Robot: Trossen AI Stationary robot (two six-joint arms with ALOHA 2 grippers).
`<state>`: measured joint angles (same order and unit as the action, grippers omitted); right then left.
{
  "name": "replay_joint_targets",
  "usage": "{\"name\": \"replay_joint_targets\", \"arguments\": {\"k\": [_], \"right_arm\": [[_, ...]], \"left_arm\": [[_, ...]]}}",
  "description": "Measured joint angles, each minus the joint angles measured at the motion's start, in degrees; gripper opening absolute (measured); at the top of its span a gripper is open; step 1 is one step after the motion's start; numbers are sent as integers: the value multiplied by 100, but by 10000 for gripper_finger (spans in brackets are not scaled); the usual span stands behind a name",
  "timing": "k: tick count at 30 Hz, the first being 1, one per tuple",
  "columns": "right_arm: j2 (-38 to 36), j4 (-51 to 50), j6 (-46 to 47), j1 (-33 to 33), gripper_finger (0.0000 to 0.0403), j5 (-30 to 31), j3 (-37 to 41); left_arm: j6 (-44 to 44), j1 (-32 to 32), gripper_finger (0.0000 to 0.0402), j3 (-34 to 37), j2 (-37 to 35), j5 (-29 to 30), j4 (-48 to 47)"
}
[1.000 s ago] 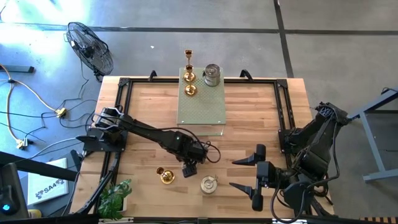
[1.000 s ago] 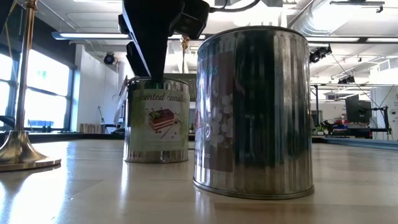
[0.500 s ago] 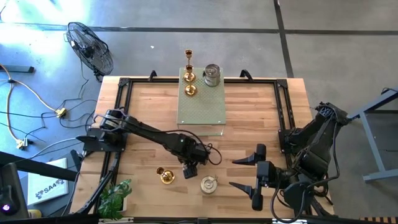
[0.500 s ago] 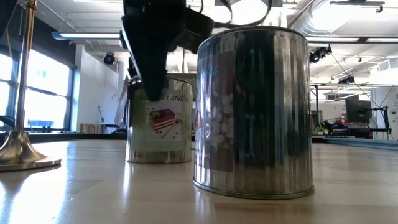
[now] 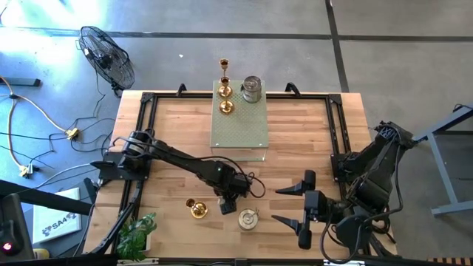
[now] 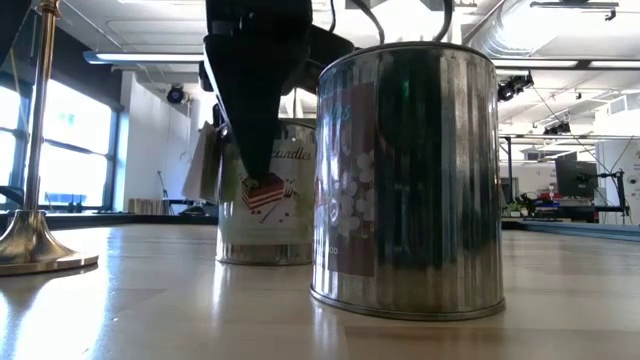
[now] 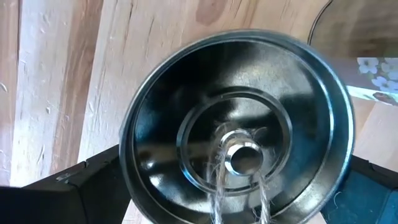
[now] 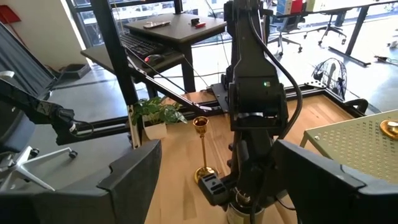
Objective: Pick & Place candle stick holders
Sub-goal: Put the green scented candle on the shelf aligned with the other green scented candle
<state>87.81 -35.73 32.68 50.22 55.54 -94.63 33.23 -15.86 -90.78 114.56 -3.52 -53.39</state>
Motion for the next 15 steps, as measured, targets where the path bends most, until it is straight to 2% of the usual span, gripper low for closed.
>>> {"name": "replay_joint_targets", "arguments": {"k": [15], "right_arm": [[0,-4,-78,-46,307,1,0]], "left_arm": [[2,0,399,0,0,-44,146]]}}
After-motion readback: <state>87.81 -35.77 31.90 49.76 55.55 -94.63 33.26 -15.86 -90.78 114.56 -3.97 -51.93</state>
